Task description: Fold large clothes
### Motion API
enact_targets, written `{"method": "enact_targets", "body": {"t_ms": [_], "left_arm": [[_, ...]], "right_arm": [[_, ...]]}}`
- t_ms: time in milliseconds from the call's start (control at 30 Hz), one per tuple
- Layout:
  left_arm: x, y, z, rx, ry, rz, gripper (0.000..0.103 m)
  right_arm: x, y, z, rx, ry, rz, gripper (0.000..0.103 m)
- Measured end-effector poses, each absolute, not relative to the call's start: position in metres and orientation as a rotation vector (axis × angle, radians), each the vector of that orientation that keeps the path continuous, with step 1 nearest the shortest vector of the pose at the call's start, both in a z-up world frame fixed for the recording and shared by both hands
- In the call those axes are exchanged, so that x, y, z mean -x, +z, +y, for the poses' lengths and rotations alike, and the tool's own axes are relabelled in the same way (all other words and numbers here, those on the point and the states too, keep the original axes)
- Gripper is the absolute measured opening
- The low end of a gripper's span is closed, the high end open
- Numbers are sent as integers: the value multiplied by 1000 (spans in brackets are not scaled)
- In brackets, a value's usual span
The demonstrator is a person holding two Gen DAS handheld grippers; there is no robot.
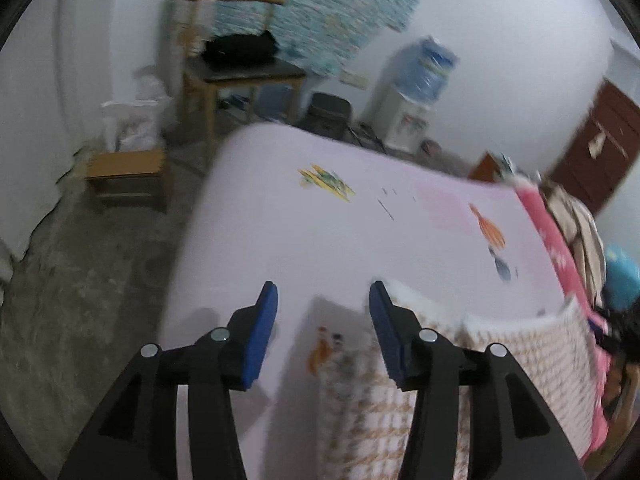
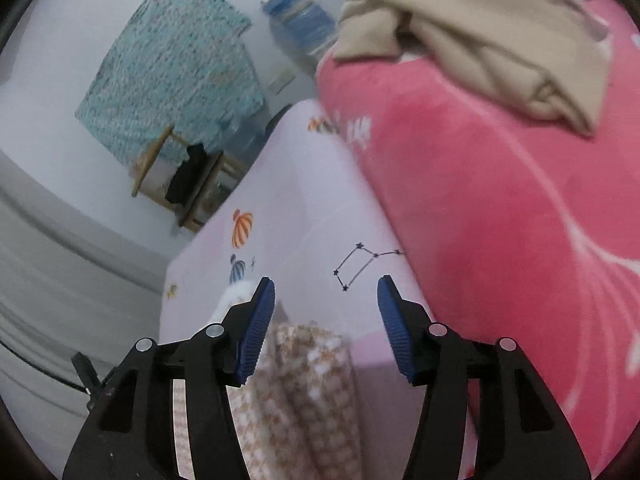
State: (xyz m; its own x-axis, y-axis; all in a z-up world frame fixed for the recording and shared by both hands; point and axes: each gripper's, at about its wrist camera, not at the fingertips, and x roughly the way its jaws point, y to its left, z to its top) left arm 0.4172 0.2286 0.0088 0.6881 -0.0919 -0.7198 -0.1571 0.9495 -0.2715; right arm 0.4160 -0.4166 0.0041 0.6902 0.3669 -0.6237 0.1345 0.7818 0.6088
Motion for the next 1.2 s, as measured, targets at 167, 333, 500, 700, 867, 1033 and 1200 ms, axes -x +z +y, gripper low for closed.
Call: {"method": "enact_targets", "body": {"t_ms": [167,333,500,700,867,1033,1200], "left_arm": [[-372,52,207,281,4,757,58],[-280,85,152,127,-82,740,70],[-208,84,105,100,-173,773,84],[-135,82,60,51,-191,717,98],[-102,71,44,93,-131,676,98],[-95,60,33,66,-24,713,98],[-92,59,31,35,92,693,98]], "right_arm": [[-372,43,-392,-547,126,779,58],[-289,81,-339,-364,128,723,82],[-200,102,-283,-194,122,649,95],[-131,87,-237,-124,110,659,95],[-103,66,-219,-106,-26,672,95],[-88,52,-203,-39,-111,668,95],[-85,53,-190,50,-151,628,95]]}}
